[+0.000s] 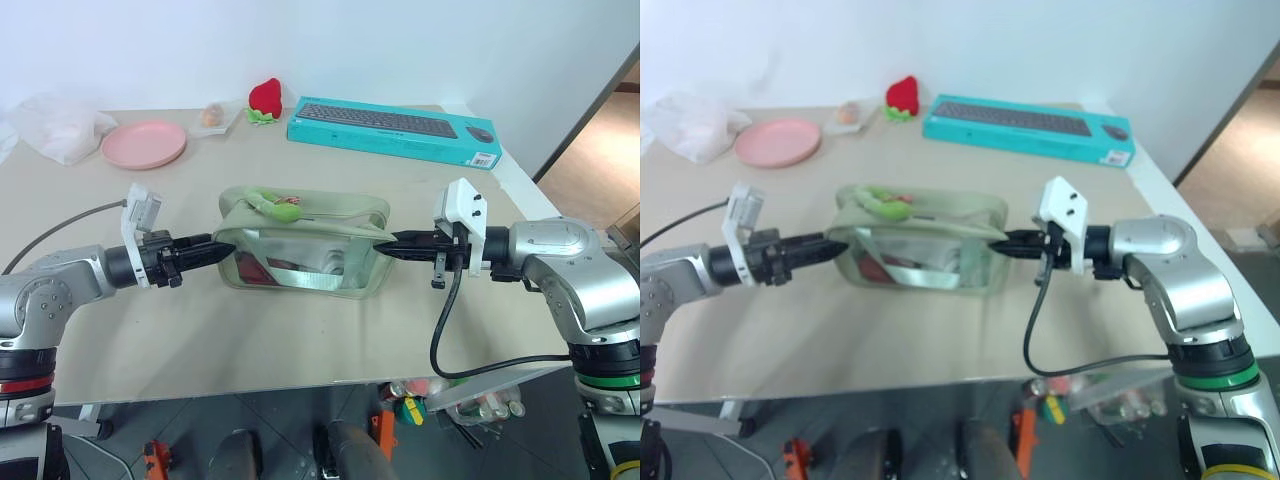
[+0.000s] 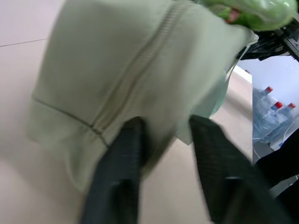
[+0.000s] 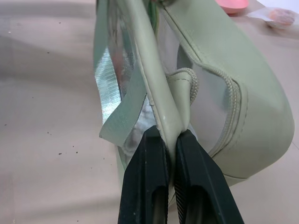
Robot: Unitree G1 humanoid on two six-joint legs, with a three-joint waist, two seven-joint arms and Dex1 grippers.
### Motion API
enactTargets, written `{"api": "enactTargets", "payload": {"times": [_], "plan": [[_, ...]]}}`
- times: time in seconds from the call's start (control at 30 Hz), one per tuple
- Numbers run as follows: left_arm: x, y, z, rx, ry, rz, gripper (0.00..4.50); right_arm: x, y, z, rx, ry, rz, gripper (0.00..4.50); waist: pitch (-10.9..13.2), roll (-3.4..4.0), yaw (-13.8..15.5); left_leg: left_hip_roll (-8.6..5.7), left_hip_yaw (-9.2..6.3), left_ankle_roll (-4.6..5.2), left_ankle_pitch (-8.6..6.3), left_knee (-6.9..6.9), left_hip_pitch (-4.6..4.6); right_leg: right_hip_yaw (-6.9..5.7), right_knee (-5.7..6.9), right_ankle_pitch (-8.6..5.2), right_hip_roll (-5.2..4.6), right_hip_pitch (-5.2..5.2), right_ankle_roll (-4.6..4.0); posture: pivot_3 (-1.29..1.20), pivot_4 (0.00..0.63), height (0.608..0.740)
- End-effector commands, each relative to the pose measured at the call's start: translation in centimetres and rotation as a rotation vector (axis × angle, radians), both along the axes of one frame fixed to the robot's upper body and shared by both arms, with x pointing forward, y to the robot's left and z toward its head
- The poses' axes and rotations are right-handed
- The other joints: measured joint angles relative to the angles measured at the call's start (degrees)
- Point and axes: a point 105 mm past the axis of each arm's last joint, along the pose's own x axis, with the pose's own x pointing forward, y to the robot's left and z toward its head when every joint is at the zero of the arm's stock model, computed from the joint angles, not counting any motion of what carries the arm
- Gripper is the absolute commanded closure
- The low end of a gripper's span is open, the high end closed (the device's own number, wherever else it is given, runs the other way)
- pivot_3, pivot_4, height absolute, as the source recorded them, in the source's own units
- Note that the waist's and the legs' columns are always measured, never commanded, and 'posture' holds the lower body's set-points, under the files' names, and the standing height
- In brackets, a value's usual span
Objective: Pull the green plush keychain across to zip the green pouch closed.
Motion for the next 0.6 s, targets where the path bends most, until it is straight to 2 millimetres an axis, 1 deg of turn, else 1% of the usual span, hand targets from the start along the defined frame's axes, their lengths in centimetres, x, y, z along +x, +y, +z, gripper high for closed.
{"api": "enactTargets", "payload": {"times": [0.03, 0.23, 0.3, 0.33, 0.43, 0.47, 0.5, 0.57, 0.6], "plan": [[-0.5, -0.7, 1.7, -0.032, -0.063, -0.066, 4.47, -0.6, 0.2, 1.3, 0.010, -0.052, 0.017, 4.50, 0.00, 0.00, 0.00, -0.01, 0.00, 0.00, 0.00, 0.00, 0.00, 0.00, 0.00, 0.00, -0.01, 0.00, 0.00, 0.00, 0.150, 0.740], [0.3, -0.9, 1.1, 0.025, -0.073, -0.032, 4.47, -0.4, -0.1, 1.4, 0.033, -0.028, -0.011, 4.50, 0.00, 0.00, 0.06, -0.04, -0.02, 0.00, 0.00, 0.00, -0.01, -0.01, -0.01, 0.00, -0.01, 0.01, 0.00, 0.00, 0.150, 0.740], [0.4, -1.1, 1.1, 0.033, -0.083, -0.039, 4.50, -0.2, -0.3, 1.7, 0.065, -0.002, -0.026, 3.79, 0.00, 0.00, 0.10, -0.04, -0.01, 0.00, 0.00, 0.01, -0.01, -0.01, 0.00, 0.00, -0.05, 0.01, 0.01, 0.00, 0.150, 0.740], [0.3, -1.1, 1.0, 0.035, -0.083, -0.044, 4.50, -0.5, -0.3, 1.7, 0.064, 0.008, -0.014, 3.57, 0.00, 0.00, 0.16, -0.04, -0.01, 0.00, 0.00, 0.01, -0.01, -0.01, 0.00, 0.00, -0.06, 0.02, 0.01, 0.00, 0.150, 0.740], [0.3, -1.3, 1.0, 0.037, -0.088, -0.055, 4.50, -0.5, -0.7, 2.1, 0.058, -0.001, -0.031, 2.57, 0.00, 0.00, 0.46, -0.05, -0.01, 0.00, 0.00, 0.01, -0.01, 0.00, -0.01, 0.00, -0.10, 0.02, 0.03, 0.00, 0.150, 0.740], [0.3, -1.4, 1.0, 0.037, -0.089, -0.055, 4.50, -0.5, -0.9, 2.5, 0.071, -0.015, -0.037, 2.23, 0.00, 0.00, 0.60, -0.06, -0.01, 0.00, 0.00, 0.01, -0.02, 0.00, -0.01, 0.00, -0.12, 0.02, 0.04, 0.00, 0.150, 0.740], [0.3, -1.4, 1.0, 0.036, -0.090, -0.057, 4.50, -0.6, -1.1, 3.9, 0.135, -0.024, -0.040, 1.87, 0.00, 0.00, 0.66, -0.07, -0.01, 0.01, 0.00, 0.01, -0.03, 0.00, -0.01, -0.01, -0.13, 0.02, 0.05, 0.00, 0.150, 0.740], [0.3, -1.5, 1.0, 0.037, -0.093, -0.059, 4.50, -1.0, -1.4, 6.3, 0.236, -0.053, -0.021, 1.87, 0.02, 0.03, 0.83, -0.06, -0.01, 0.01, 0.00, 0.02, -0.04, 0.00, -0.01, -0.02, -0.14, 0.01, 0.07, 0.00, 0.150, 0.740], [0.4, -1.5, 0.9, 0.042, -0.096, -0.056, 4.50, -1.3, -1.5, 7.2, 0.269, -0.063, -0.010, 1.87, 0.02, 0.04, 0.96, -0.07, -0.01, 0.01, 0.00, 0.02, -0.07, 0.00, -0.01, -0.01, -0.15, 0.00, 0.08, 0.00, 0.150, 0.740]]}}
